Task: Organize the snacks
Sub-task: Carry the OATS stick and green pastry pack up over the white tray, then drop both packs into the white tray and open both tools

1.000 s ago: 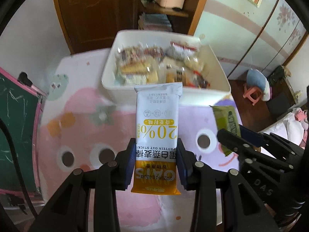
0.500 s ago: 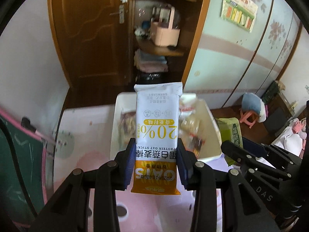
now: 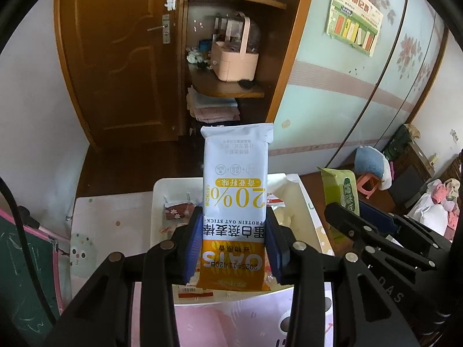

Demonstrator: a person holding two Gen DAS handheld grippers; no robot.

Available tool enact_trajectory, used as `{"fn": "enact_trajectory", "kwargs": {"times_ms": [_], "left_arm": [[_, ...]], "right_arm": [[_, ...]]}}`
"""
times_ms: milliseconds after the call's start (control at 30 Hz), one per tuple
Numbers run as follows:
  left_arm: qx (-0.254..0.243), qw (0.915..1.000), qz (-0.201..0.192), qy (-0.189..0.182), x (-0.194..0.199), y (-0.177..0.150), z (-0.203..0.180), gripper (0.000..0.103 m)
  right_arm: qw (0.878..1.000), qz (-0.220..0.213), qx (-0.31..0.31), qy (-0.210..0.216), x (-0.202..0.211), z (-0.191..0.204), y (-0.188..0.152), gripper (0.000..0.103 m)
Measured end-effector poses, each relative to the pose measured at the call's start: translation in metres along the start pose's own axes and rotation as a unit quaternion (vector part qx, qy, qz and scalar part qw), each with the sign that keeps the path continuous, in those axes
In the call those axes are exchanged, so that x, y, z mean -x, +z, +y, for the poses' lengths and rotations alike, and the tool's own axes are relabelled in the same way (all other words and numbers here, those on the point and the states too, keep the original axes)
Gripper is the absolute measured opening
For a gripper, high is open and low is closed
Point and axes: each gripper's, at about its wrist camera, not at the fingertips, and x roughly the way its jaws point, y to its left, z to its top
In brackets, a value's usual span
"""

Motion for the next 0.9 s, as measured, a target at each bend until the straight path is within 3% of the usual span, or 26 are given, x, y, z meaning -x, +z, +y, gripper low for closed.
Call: {"fn": "enact_trajectory", "kwargs": {"times_ms": [467, 533, 600, 667, 800, 900], "left_arm": [[-0.007, 0.9989, 0.042, 0.02, -0.06, 0.004, 0.007, 0.04], [-0.007, 0.9987, 0.044, 0.025, -0.064, 0.004, 0.007, 0.052], [-0.004, 0.9984, 0.042, 0.037, -0.065, 0.004, 0.007, 0.081], [0.001, 0.9984, 0.033, 0.046, -0.063, 0.002, 0.011, 0.092], [0.012, 0.9983, 0.044, 0.036, -0.065, -0.002, 0.019, 0.097], [0.01, 0.9977, 0.051, 0.044, -0.066, -0.005, 0.02, 0.098]], "right_arm": [[0.998, 0.048, -0.02, -0.025, -0.056, -0.012, 0.004, 0.038], [0.998, 0.055, -0.02, -0.026, -0.06, -0.012, 0.005, 0.038], [0.997, 0.065, -0.025, -0.025, -0.065, -0.014, 0.004, 0.04], [0.997, 0.068, -0.034, -0.035, -0.068, -0.018, 0.002, 0.041], [0.995, 0.079, -0.052, -0.023, -0.071, -0.027, -0.003, 0.052], [0.995, 0.082, -0.05, -0.028, -0.071, -0.027, -0.008, 0.054]]}}
